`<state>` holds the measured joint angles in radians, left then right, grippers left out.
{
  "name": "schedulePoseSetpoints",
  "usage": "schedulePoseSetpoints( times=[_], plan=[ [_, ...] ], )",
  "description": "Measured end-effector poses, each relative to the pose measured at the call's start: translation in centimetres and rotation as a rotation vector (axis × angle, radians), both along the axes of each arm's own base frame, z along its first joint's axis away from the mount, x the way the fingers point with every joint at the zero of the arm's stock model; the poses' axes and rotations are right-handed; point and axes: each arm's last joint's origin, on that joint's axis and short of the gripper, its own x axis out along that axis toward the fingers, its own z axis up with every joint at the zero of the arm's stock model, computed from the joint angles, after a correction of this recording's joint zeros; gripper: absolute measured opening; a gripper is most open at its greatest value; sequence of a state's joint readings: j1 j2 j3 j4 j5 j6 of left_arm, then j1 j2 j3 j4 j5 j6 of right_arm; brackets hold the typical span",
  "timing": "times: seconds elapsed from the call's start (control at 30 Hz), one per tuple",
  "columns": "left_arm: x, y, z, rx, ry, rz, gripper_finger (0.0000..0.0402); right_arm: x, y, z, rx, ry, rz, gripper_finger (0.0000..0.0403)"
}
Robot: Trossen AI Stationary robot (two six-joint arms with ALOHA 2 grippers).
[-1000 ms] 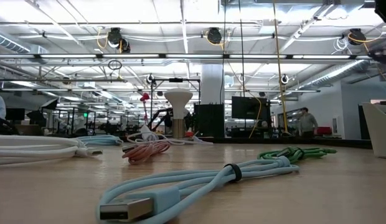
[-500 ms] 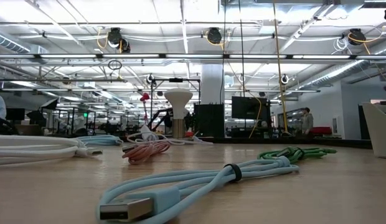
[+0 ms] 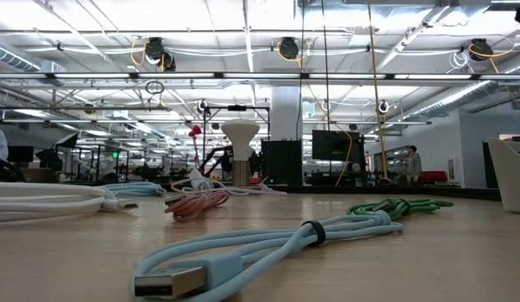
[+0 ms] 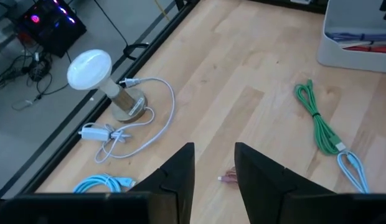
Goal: Pick & Place USB Port
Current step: Put the green USB cable into the gray bin
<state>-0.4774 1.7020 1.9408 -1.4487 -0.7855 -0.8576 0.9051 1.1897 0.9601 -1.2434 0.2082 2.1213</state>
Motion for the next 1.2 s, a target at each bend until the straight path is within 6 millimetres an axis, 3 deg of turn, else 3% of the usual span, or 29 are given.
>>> schedulePoseSetpoints(
  times=[0.17, 0.33, 0.5, 0.63, 0.73, 0.8, 1.03, 1.2],
  plan=[
    [0.0, 0.0, 0.0, -0.002, -0.002, 0.002, 0.0123, 0.7, 0.0, 2.0, -0.037, -0.238, 0.034, 0.0113],
    [0.1, 0.0, 0.0, -0.014, -0.018, 0.010, 0.0122, 2.6, 0.6, 6.4, -0.192, -0.737, 0.151, 0.0107],
    [0.5, 0.2, 0.1, -0.019, -0.035, 0.008, 0.0124, 5.4, 2.6, 11.1, -0.521, -1.098, 0.494, 0.0110],
    [0.7, 0.4, 0.2, -0.019, -0.033, 0.001, 0.0119, 7.2, 3.3, 12.6, -0.751, -1.297, 0.711, 0.0111],
    [0.7, 0.5, 0.1, -0.033, -0.027, -0.001, 0.0116, 8.9, 2.5, 12.0, -0.871, -1.216, 0.762, 0.0106],
    [0.7, 0.5, 0.1, -0.039, -0.030, 0.005, 0.0116, 10.3, 1.9, 10.1, -0.884, -1.043, 0.877, 0.0103],
    [0.3, -0.2, 0.0, -0.100, -0.032, 0.014, 0.0116, 13.6, -1.2, 1.8, -0.538, -0.405, 1.246, 0.0108],
    [-0.4, -0.8, -0.1, -0.113, -0.021, 0.032, 0.0115, 15.0, -1.9, -0.5, -0.469, -0.296, 1.395, 0.0116]
  ],
)
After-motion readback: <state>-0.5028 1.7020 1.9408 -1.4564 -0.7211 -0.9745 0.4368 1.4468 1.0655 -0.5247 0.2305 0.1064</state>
